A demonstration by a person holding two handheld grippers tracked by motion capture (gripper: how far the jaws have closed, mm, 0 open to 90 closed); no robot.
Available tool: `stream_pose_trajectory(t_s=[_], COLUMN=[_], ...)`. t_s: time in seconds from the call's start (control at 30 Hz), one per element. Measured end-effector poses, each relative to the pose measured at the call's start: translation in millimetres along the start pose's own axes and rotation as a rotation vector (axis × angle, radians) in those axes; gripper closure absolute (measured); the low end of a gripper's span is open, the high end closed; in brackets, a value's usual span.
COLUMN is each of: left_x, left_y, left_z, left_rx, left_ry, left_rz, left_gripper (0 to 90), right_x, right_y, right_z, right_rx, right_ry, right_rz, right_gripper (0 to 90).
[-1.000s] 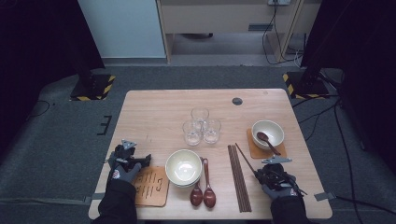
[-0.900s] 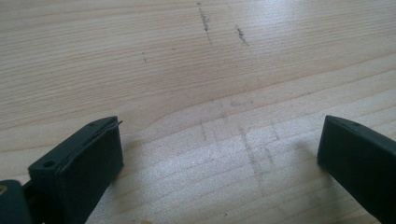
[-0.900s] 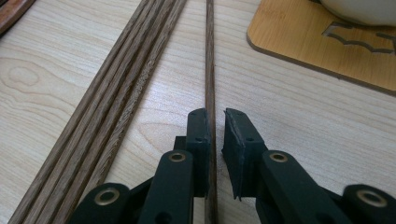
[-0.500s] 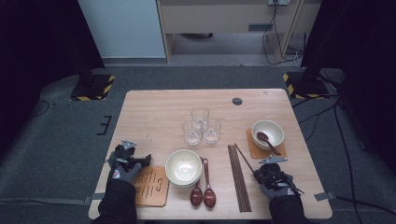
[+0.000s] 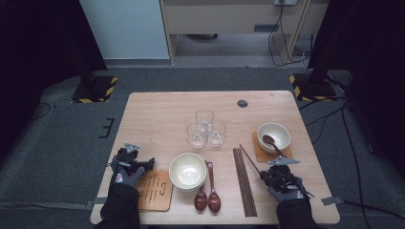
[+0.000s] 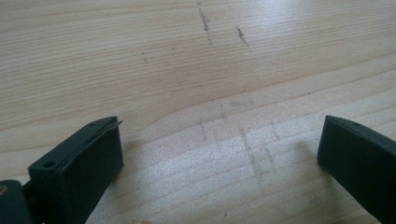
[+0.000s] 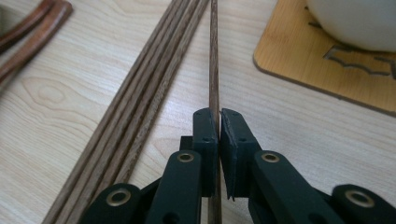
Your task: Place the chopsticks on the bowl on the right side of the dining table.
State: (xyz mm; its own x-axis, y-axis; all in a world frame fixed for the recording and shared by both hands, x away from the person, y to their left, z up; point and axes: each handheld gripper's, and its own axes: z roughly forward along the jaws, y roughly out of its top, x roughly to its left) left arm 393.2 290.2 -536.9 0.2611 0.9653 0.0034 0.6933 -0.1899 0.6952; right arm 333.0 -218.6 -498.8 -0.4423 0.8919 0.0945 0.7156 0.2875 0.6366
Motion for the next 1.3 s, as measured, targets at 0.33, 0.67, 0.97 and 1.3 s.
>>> stream_pose_trajectory(t_s=[0.33, 0.67, 0.97, 1.3], left_x=[0.0, 0.0, 0.0, 0.0], left_y=[0.0, 0.0, 0.0, 0.0], left_z=[0.0, 0.0, 0.0, 0.0], left_rx=[0.000, 0.000, 0.000, 0.000], left_ry=[0.000, 0.000, 0.000, 0.000], left_rz=[0.000, 0.000, 0.000, 0.000], left_gripper=[0.0, 0.0, 0.0, 0.0], right_x=[-3.3, -5.5, -7.6, -11.3], right_y=[8.7, 15.3, 21.2, 28.7], right_z=[-16.7, -29.9, -38.6, -49.7], right_rx=[-0.075, -0.133, -0.170, -0.211], right_ry=[0.024, 0.047, 0.063, 0.068], right_rz=[0.021, 0.044, 0.052, 0.062], right_gripper=[85.1, 85.1, 85.1, 85.2])
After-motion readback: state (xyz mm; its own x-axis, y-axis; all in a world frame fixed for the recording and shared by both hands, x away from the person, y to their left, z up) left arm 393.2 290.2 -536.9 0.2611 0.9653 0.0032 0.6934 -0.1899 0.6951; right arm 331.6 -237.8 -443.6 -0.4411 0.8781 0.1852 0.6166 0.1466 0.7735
